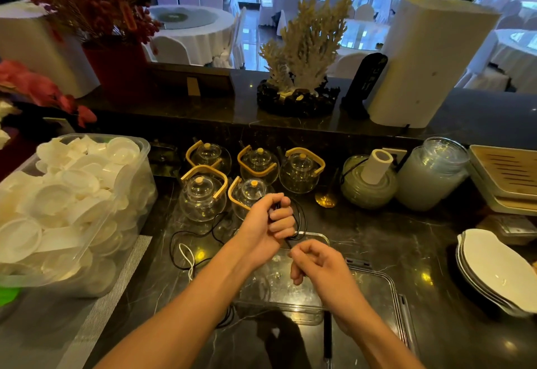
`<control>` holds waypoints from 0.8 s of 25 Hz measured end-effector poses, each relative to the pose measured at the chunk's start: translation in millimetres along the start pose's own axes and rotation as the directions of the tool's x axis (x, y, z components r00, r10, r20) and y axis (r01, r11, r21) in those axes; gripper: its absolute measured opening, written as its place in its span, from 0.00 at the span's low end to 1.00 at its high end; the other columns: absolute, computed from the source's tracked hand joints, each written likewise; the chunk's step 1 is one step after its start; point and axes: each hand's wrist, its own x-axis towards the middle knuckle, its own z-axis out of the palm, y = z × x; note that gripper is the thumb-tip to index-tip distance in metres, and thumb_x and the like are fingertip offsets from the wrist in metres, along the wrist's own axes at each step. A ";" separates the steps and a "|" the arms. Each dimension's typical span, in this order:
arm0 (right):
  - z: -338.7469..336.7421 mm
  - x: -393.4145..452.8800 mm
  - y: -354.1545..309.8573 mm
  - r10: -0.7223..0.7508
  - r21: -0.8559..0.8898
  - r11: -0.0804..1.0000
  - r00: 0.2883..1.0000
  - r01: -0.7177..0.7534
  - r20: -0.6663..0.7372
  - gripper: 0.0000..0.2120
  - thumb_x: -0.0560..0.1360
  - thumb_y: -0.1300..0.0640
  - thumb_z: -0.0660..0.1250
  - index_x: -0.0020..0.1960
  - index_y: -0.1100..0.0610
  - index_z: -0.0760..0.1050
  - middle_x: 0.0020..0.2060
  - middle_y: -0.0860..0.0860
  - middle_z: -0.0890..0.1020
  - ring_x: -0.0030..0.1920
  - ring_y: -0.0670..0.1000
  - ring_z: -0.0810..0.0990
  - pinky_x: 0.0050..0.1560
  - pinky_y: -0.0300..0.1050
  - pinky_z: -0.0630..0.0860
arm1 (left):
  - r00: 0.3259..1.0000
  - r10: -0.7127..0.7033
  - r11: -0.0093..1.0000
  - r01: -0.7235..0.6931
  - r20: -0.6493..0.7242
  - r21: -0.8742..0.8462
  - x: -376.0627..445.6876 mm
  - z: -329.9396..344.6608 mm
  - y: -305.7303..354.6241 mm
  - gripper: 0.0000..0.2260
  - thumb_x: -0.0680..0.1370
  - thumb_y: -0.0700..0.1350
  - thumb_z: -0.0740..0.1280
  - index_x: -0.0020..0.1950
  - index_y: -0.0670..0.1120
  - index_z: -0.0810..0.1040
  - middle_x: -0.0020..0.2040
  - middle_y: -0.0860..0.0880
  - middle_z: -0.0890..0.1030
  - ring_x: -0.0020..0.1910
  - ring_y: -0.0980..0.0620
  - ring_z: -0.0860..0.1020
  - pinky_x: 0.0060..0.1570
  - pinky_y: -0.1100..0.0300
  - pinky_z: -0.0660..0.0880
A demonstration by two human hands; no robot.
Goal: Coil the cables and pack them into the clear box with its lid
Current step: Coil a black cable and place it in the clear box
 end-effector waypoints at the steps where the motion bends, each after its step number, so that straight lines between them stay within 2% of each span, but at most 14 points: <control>1: -5.8 -1.6 2.3 0.032 0.046 0.998 0.998 -0.034 0.045 0.08 0.81 0.60 0.67 0.51 0.65 0.80 0.34 0.57 0.82 0.34 0.48 0.79 0.38 0.38 0.75 | 0.999 -0.010 1.000 0.010 0.036 -0.006 -1.2 -0.9 1.3 0.13 0.82 0.47 0.60 0.38 0.46 0.71 0.24 0.55 0.61 0.19 0.58 0.59 0.20 0.64 0.53; 3: -18.2 -5.0 7.0 0.091 0.178 0.977 0.983 -0.120 0.162 0.09 0.80 0.61 0.69 0.56 0.66 0.79 0.36 0.58 0.81 0.34 0.49 0.78 0.37 0.39 0.75 | 0.998 -0.032 0.999 0.033 0.061 -0.013 -2.9 -3.2 2.6 0.17 0.82 0.48 0.60 0.33 0.47 0.69 0.22 0.55 0.60 0.17 0.58 0.58 0.20 0.64 0.49; 5: -28.3 -6.6 13.0 0.101 0.401 0.895 0.964 -0.196 0.246 0.15 0.75 0.61 0.75 0.59 0.64 0.78 0.37 0.59 0.80 0.31 0.51 0.76 0.36 0.44 0.77 | 0.995 -0.064 0.996 0.068 0.080 -0.050 -3.5 -5.0 4.3 0.19 0.82 0.49 0.60 0.31 0.48 0.68 0.21 0.55 0.60 0.16 0.58 0.58 0.19 0.64 0.49; 6: -33.1 -6.5 17.2 0.096 0.544 0.808 0.962 -0.224 0.255 0.19 0.70 0.62 0.79 0.58 0.63 0.78 0.37 0.59 0.79 0.28 0.50 0.74 0.33 0.45 0.77 | 0.993 -0.074 0.994 0.080 0.089 -0.075 -3.3 -6.3 4.4 0.20 0.82 0.49 0.60 0.30 0.48 0.67 0.21 0.54 0.60 0.16 0.58 0.59 0.19 0.63 0.49; 8: -41.0 -3.7 26.7 0.086 0.803 0.550 0.972 -0.230 0.220 0.24 0.60 0.65 0.85 0.52 0.62 0.81 0.36 0.57 0.80 0.26 0.48 0.76 0.29 0.43 0.80 | 0.992 -0.081 0.988 0.092 0.093 -0.124 -3.0 -8.3 3.9 0.20 0.82 0.48 0.60 0.30 0.49 0.66 0.21 0.54 0.60 0.16 0.57 0.59 0.20 0.63 0.49; 9: -43.5 -1.5 30.0 0.082 0.877 0.427 0.975 -0.222 0.207 0.24 0.58 0.66 0.86 0.51 0.62 0.82 0.36 0.56 0.81 0.28 0.47 0.79 0.30 0.43 0.82 | 0.993 -0.079 0.987 0.091 0.089 -0.134 -3.3 -7.8 3.1 0.20 0.82 0.48 0.60 0.30 0.49 0.65 0.21 0.54 0.60 0.16 0.57 0.59 0.20 0.63 0.49; 10: -44.8 2.0 31.8 0.083 0.906 0.361 0.975 -0.220 0.204 0.24 0.58 0.66 0.86 0.52 0.63 0.83 0.38 0.56 0.82 0.30 0.47 0.82 0.32 0.42 0.83 | 0.994 -0.073 0.988 0.084 0.084 -0.133 -3.1 -6.2 1.6 0.19 0.82 0.48 0.60 0.30 0.49 0.65 0.21 0.54 0.60 0.16 0.57 0.59 0.20 0.63 0.48; 13: -40.8 13.7 27.8 0.099 0.877 0.392 0.960 -0.278 0.260 0.23 0.61 0.62 0.86 0.53 0.61 0.82 0.45 0.57 0.83 0.31 0.46 0.82 0.29 0.39 0.82 | 0.991 -0.089 0.992 0.097 0.100 -0.078 -3.4 1.4 -3.9 0.19 0.81 0.47 0.61 0.30 0.49 0.64 0.21 0.54 0.60 0.16 0.57 0.57 0.20 0.63 0.48; 15: -37.5 21.9 19.6 0.152 0.832 0.440 0.941 -0.338 0.302 0.20 0.61 0.64 0.85 0.51 0.63 0.83 0.40 0.55 0.81 0.24 0.43 0.76 0.22 0.34 0.76 | 0.982 -0.126 0.992 0.129 0.139 -0.011 -3.4 6.6 -7.8 0.19 0.81 0.47 0.62 0.30 0.48 0.64 0.21 0.54 0.60 0.18 0.57 0.54 0.20 0.63 0.48; 17: -35.5 29.7 15.1 0.240 0.763 0.545 0.936 -0.348 0.256 0.08 0.71 0.64 0.75 0.50 0.64 0.82 0.33 0.52 0.77 0.19 0.41 0.68 0.17 0.30 0.66 | 0.977 -0.154 0.987 0.144 0.148 0.074 -3.4 9.3 -10.7 0.19 0.81 0.47 0.61 0.31 0.48 0.65 0.21 0.54 0.60 0.20 0.57 0.52 0.20 0.65 0.49; 18: -33.5 31.9 13.2 0.269 0.715 0.609 0.937 -0.345 0.223 0.05 0.76 0.65 0.68 0.50 0.64 0.81 0.32 0.52 0.75 0.18 0.41 0.65 0.17 0.30 0.62 | 0.978 -0.160 0.982 0.145 0.134 0.119 -2.9 8.8 -12.1 0.19 0.82 0.48 0.61 0.31 0.47 0.66 0.22 0.54 0.60 0.20 0.57 0.52 0.19 0.65 0.50; 20: -31.8 34.7 13.2 0.272 0.587 0.738 0.943 -0.333 0.194 0.07 0.80 0.64 0.64 0.54 0.65 0.79 0.31 0.52 0.73 0.19 0.41 0.62 0.18 0.32 0.59 | 0.985 -0.153 0.970 0.134 0.080 0.202 -2.5 8.6 -14.9 0.18 0.83 0.48 0.60 0.32 0.47 0.68 0.23 0.55 0.60 0.18 0.58 0.55 0.18 0.67 0.53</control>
